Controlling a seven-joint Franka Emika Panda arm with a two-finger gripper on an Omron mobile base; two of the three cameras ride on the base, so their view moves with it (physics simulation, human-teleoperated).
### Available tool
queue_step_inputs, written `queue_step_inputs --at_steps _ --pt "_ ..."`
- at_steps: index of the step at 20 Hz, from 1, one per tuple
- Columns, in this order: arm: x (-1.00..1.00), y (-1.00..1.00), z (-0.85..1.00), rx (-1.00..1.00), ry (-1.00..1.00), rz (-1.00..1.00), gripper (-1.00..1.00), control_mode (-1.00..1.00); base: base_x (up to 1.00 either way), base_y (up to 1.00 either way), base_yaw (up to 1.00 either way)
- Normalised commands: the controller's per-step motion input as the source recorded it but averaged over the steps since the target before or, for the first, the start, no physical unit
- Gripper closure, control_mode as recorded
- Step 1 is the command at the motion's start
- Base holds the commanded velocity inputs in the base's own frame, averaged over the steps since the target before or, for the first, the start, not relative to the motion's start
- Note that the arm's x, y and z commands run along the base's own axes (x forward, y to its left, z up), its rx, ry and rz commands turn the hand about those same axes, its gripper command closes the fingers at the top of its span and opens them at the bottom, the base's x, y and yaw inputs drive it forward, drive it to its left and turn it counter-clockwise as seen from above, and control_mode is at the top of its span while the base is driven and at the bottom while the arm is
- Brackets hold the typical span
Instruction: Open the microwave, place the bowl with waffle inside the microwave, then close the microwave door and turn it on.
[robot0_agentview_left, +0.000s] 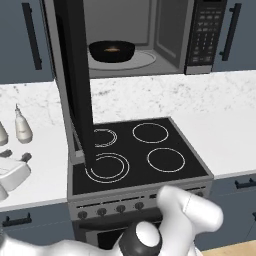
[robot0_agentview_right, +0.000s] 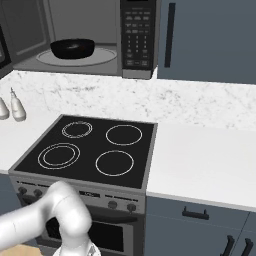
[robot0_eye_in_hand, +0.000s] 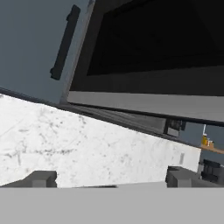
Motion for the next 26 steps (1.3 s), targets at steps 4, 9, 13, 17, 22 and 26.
queue_step_inputs --at_steps 4,9,13,17,22,26 --pt "0.0 -0.3 0.02 -0.03 -0.07 -0.26 -1.0 -1.0 0.0 0.0 0.0" --pt "-0.12 -0.3 0.15 0.0 -0.22 -0.04 -1.0 -1.0 0.0 0.0 0.0" --pt "0.0 -0.16 0.41 0.0 -0.07 0.0 -1.0 -1.0 0.0 0.0 0.0" --pt "0.06 -0.37 0.0 0.0 -0.01 0.01 -1.0 -1.0 0.0 0.0 0.0" --pt "0.14 -0.32 0.07 0.0 -0.03 0.09 -1.0 -1.0 0.0 0.0 0.0" --pt "0.25 -0.39 0.08 0.0 -0.01 0.1 -1.0 -1.0 0.0 0.0 0.0"
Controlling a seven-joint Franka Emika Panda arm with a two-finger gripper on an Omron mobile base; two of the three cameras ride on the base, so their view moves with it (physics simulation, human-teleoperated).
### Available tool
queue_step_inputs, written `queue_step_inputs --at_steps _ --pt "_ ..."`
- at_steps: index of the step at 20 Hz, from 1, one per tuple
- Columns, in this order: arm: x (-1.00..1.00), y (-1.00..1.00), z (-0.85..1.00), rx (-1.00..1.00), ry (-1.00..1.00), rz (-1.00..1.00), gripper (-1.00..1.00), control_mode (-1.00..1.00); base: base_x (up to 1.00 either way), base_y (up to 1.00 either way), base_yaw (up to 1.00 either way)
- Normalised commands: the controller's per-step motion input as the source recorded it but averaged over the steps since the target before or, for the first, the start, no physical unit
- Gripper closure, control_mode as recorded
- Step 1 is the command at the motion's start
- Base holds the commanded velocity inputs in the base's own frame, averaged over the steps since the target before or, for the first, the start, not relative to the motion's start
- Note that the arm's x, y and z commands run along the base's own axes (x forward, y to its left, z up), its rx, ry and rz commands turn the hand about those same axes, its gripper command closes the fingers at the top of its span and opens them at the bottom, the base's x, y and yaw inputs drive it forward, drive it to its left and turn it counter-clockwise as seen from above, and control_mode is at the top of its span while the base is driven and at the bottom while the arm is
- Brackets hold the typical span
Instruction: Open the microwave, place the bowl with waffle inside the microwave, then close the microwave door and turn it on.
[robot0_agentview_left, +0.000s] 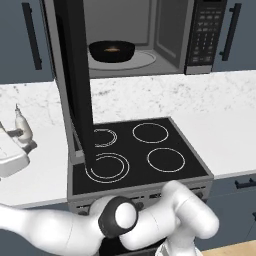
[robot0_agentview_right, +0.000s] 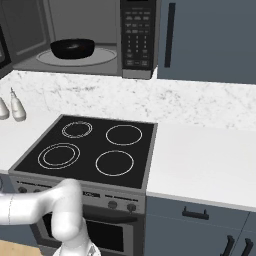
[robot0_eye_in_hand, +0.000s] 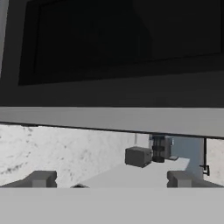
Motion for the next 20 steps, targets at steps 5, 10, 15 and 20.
queue_step_inputs --at_steps 5,10,15,20 --pt "0.32 -0.51 0.01 0.0 -0.01 0.08 -1.0 -1.0 0.0 0.0 0.0" --pt "0.39 -0.63 0.07 0.03 0.0 0.09 -1.0 -1.0 0.0 0.0 0.0" --pt "0.24 -0.72 0.12 0.04 0.0 0.11 -1.0 -1.0 0.0 0.0 0.0" --pt "0.01 -0.82 0.17 0.02 -0.01 0.12 -1.0 -1.0 0.0 0.0 0.0"
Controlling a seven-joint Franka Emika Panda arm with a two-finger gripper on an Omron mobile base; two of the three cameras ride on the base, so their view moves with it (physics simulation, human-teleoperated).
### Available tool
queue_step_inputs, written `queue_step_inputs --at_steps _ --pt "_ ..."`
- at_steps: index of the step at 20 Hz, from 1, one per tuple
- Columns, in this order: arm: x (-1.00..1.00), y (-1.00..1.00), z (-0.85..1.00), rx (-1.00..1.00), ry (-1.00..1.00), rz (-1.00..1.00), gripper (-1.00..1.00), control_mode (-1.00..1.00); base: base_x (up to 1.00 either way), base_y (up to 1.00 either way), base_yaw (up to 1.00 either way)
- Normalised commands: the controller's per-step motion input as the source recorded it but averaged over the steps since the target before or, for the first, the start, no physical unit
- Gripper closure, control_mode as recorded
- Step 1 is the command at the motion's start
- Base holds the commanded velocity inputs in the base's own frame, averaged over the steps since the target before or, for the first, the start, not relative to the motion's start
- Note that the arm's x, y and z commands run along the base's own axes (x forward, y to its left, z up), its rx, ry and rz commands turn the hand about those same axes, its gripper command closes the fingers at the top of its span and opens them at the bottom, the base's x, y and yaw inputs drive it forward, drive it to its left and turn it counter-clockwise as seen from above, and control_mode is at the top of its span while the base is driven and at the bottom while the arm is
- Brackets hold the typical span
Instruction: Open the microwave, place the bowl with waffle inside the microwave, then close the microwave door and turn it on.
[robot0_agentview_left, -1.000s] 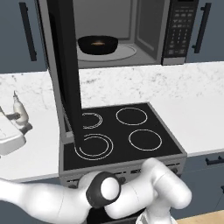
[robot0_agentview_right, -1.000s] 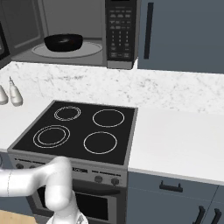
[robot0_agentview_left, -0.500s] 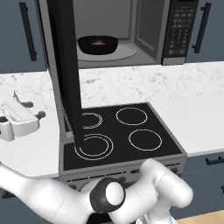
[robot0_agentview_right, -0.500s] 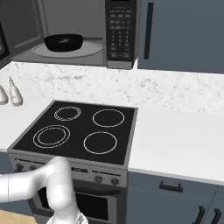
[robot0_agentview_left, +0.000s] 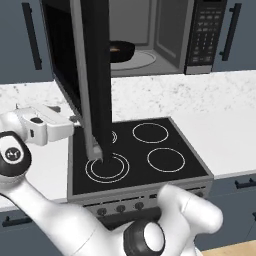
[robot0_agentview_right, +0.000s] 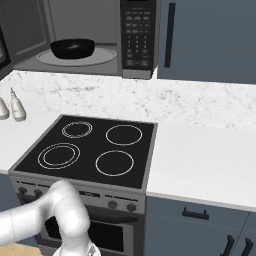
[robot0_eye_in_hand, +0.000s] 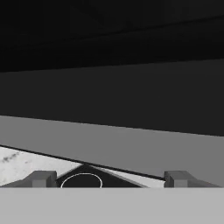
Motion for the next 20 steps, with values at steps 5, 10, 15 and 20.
queue_step_inputs --at_steps 5,10,15,20 --pt "0.0 -0.74 0.24 0.0 -0.04 0.05 -1.0 -1.0 0.0 0.0 0.0" --pt "0.0 -0.94 0.09 0.0 -0.07 0.11 -1.0 -1.0 0.0 0.0 0.0" --pt "0.03 -0.9 0.19 0.02 -0.06 0.14 -1.0 -1.0 0.0 0.0 0.0" --pt "0.14 -0.76 0.25 0.02 -0.05 0.12 -1.0 -1.0 0.0 0.0 0.0"
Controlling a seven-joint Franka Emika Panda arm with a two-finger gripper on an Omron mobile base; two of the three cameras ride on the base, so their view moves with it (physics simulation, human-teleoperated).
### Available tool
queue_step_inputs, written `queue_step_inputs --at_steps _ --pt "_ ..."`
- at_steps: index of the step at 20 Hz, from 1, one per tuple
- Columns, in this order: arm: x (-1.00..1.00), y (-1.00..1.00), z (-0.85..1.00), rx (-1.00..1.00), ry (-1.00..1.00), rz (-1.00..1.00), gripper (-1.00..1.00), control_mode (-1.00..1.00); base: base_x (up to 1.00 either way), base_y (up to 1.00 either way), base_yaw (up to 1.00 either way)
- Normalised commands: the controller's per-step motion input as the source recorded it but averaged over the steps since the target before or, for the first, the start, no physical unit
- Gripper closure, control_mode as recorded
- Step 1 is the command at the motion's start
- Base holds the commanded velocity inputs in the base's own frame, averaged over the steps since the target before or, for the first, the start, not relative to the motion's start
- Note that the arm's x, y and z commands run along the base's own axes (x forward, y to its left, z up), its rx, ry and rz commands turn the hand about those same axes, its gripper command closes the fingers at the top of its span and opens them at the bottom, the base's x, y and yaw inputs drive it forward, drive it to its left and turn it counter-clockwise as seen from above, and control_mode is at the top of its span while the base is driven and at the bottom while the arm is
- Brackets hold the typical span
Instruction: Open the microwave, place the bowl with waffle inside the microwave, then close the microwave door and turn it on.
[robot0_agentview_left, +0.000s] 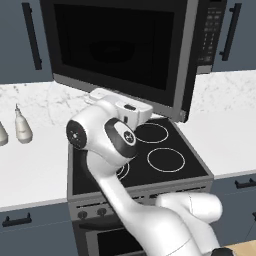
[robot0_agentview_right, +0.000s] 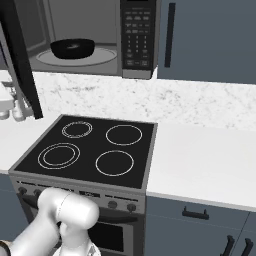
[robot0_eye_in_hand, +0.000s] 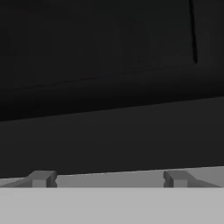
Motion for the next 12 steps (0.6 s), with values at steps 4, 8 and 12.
queue_step_inputs --at_steps 4,8,12 --pt "0.49 -0.46 0.16 0.0 0.0 0.08 -1.0 -1.0 0.0 0.0 0.0" --pt "0.57 -0.29 0.07 0.0 0.0 0.04 -1.0 -1.0 0.0 0.0 0.0" --pt "0.43 -0.26 0.05 0.0 0.0 0.04 -1.0 -1.0 0.0 0.0 0.0"
